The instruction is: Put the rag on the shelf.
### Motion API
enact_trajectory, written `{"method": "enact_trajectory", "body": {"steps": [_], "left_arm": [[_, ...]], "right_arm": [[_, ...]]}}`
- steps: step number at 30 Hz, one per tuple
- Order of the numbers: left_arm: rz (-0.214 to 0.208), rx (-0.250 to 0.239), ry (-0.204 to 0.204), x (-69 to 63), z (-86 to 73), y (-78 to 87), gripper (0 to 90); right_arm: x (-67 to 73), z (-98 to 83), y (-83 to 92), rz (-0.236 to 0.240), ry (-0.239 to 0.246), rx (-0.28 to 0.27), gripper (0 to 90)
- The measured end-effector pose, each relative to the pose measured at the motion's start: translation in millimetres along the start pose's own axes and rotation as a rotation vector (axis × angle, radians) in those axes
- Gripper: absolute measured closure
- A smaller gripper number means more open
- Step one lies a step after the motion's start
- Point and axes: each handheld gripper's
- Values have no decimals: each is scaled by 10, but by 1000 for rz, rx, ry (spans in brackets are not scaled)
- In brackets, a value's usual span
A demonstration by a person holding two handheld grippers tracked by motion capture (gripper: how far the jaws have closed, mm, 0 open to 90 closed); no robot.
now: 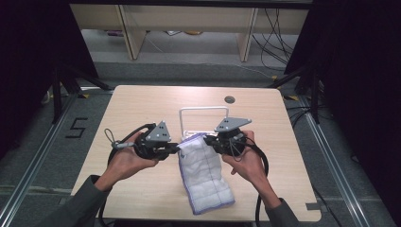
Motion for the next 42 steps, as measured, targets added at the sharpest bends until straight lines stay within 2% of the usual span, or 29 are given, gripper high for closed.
{"method": "enact_trajectory", "body": {"steps": [6,7,9,15,17,22,24,25,27,29,30,31,34,36,38,40,41,42], "left_arm": [[10,-42,-21,21,209,174,846],[11,-50,-25,27,245,200,846],[17,-68,-26,31,315,249,846],[34,-92,-35,97,497,369,846],[38,-96,-40,131,555,392,847],[51,-97,-36,213,684,406,846],[53,-103,-35,250,727,406,846],[51,-103,-34,270,748,406,846],[52,-106,-28,305,786,399,846],[53,-108,-25,343,829,391,846],[57,-109,-23,360,852,386,846],[59,-111,-24,378,876,381,846],[65,-117,-20,427,945,369,846],[72,-122,-14,466,985,356,846],[75,-123,-10,508,1021,343,846],[81,-128,-2,546,1053,327,846],[84,-128,2,564,1069,319,846],[88,-127,2,585,1085,312,846]], "right_arm": [[-9,164,192,-34,9,-49,864],[-2,190,227,-46,-4,-57,864],[-13,242,282,-60,13,-85,865],[-28,367,424,-84,6,-128,865],[-55,410,454,-91,21,-138,865],[-132,504,486,-107,9,-157,865],[-183,539,489,-121,23,-172,865],[-196,553,492,-121,3,-173,865],[-252,587,499,-120,17,-174,865],[-286,615,502,-126,-7,-179,865],[-316,633,501,-119,0,-179,865],[-327,647,507,-133,-13,-175,865],[-394,690,513,-137,-19,-174,865],[-441,713,503,-130,-25,-184,865],[-488,735,500,-145,-27,-187,865],[-526,756,480,-136,-36,-196,864],[-549,767,479,-155,-32,-200,865],[-567,779,472,-148,-36,-201,865]]}}
Point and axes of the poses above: each handheld gripper's, and its own axes: y roughly backward along the jaws, z roughly out of its top, x roughly to its left, and after that the axes turned 4 degrees about y, right-handed
